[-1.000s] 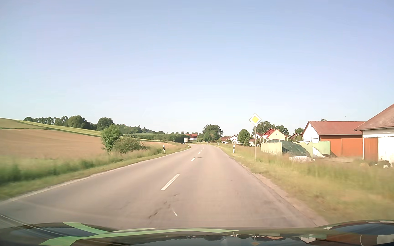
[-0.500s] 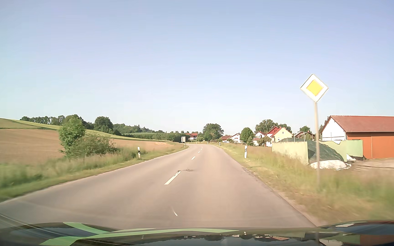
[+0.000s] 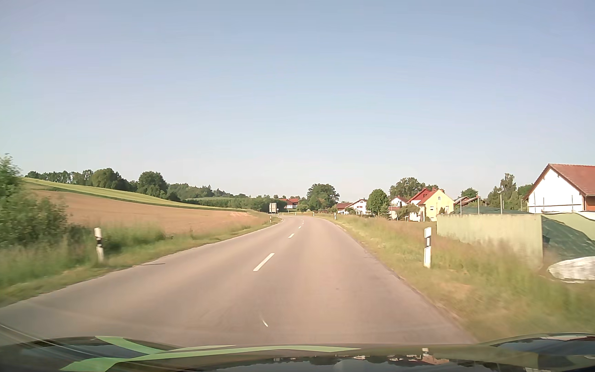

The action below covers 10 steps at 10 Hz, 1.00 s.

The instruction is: Follow the waypoints while adhering to traffic rules and regulations

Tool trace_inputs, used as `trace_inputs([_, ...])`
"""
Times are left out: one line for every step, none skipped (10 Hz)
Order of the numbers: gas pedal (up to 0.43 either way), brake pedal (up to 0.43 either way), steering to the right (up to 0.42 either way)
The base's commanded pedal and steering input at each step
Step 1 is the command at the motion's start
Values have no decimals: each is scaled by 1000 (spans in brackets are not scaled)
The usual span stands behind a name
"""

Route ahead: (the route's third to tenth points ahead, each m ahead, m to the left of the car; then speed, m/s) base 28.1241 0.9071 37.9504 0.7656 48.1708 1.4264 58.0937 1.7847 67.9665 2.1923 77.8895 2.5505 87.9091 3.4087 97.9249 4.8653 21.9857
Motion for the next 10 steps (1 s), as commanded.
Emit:
trace_inputs([0,0,-3])
trace_inputs([0,0,-3])
trace_inputs([0,0,-3])
trace_inputs([0,0,-3])
trace_inputs([0,0,-3])
trace_inputs([0,0,-4])
trace_inputs([0,0,-4])
trace_inputs([0,0,-4])
trace_inputs([47,0,-5])
trace_inputs([79,0,-5])
